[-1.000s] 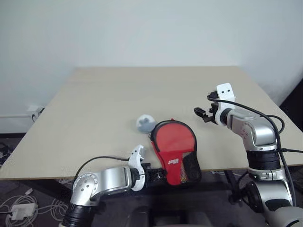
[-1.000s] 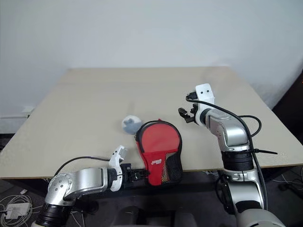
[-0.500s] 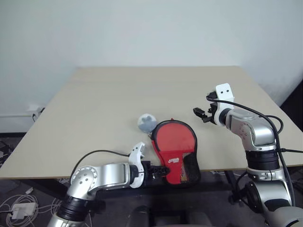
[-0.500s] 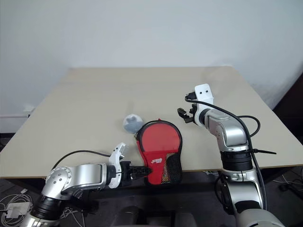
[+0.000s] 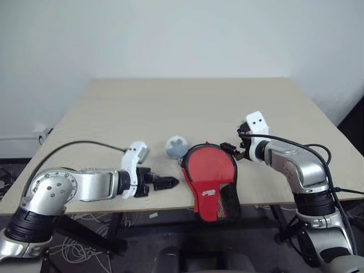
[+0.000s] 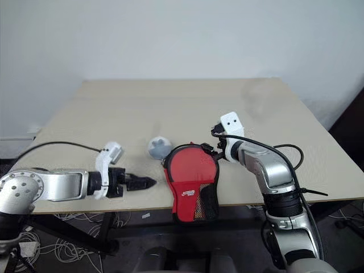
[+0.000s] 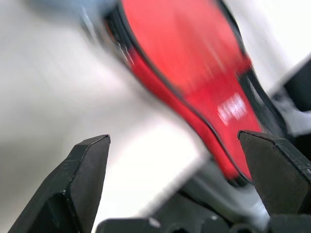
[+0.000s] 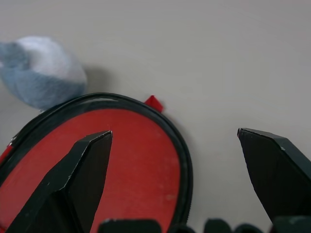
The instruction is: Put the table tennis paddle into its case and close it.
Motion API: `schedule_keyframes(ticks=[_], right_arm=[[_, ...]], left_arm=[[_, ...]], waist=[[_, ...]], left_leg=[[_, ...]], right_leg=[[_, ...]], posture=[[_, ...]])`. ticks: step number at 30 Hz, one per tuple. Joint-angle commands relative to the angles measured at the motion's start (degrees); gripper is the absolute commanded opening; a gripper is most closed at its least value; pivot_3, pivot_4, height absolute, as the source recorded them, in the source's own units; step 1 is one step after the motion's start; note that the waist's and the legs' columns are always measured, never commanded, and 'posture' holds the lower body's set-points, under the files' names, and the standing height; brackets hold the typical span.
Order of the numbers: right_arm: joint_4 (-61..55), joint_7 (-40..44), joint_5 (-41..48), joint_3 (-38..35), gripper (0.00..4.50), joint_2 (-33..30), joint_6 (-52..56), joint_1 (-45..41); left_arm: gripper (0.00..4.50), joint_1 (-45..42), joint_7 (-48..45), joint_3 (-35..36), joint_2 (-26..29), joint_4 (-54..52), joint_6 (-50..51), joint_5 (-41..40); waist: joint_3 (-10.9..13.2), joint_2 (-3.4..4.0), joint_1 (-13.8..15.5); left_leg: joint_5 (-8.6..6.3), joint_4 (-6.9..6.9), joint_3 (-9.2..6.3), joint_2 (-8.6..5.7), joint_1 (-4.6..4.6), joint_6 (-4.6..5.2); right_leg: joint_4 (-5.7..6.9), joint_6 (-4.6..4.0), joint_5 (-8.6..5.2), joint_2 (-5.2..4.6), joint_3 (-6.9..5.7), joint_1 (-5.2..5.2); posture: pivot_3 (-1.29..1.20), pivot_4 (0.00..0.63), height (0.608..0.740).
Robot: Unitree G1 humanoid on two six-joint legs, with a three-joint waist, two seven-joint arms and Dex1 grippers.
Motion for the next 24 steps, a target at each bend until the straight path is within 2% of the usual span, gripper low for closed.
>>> schedule_keyframes(ticks=[1,8,16,19,24], right_arm=[[-2.9,1.0,0.4,1.3,4.5,-0.2,-1.0,0.3],[-1.8,1.3,-0.6,4.8,4.5,0.7,-2.8,1.1],[-1.6,1.4,-2.2,10.7,4.5,2.6,-5.2,2.0],[-0.6,1.5,-2.5,11.4,3.88,3.3,-6.3,2.1],[1.0,1.5,-3.1,11.5,2.19,4.3,-7.6,1.9]], left_arm=[[4.48,-1.5,-9.8,1.5,-0.2,1.8,-9.4,14.3],[4.48,2.1,-19.0,1.4,-5.2,3.6,-23.0,32.4],[4.48,6.9,-23.2,1.7,-13.5,7.0,-32.5,44.7],[4.5,8.0,-24.9,3.1,-16.0,8.8,-34.8,46.3],[4.5,8.5,-26.8,3.9,-18.8,11.5,-38.8,50.7]], waist=[[0.0,-0.02,0.0],[0.0,-0.03,-0.1],[0.0,-0.09,0.0],[0.0,-0.1,0.0],[0.0,-0.11,0.0]], left_leg=[[0.04,-0.09,0.02,-0.02,0.0,-0.06],[0.13,-0.47,0.04,0.01,-0.01,-0.21],[0.12,-0.49,0.02,0.1,-0.03,-0.18],[0.13,-0.44,-0.08,0.12,-0.04,-0.16],[0.14,-0.37,-0.12,0.12,-0.03,-0.13]], right_leg=[[-0.04,-0.02,0.01,0.01,0.0,-0.03],[-0.32,-0.07,0.03,0.09,0.01,-0.09],[-0.57,0.02,0.09,0.11,-0.05,0.06],[-0.57,0.02,0.1,0.09,-0.12,0.1],[-0.56,0.02,0.13,0.11,-0.13,0.14]], posture=[[0.0,0.0,0.698],[0.0,0.0,0.698],[0.0,0.0,0.698],[0.0,0.0,0.698],[0.0,0.0,0.698]])
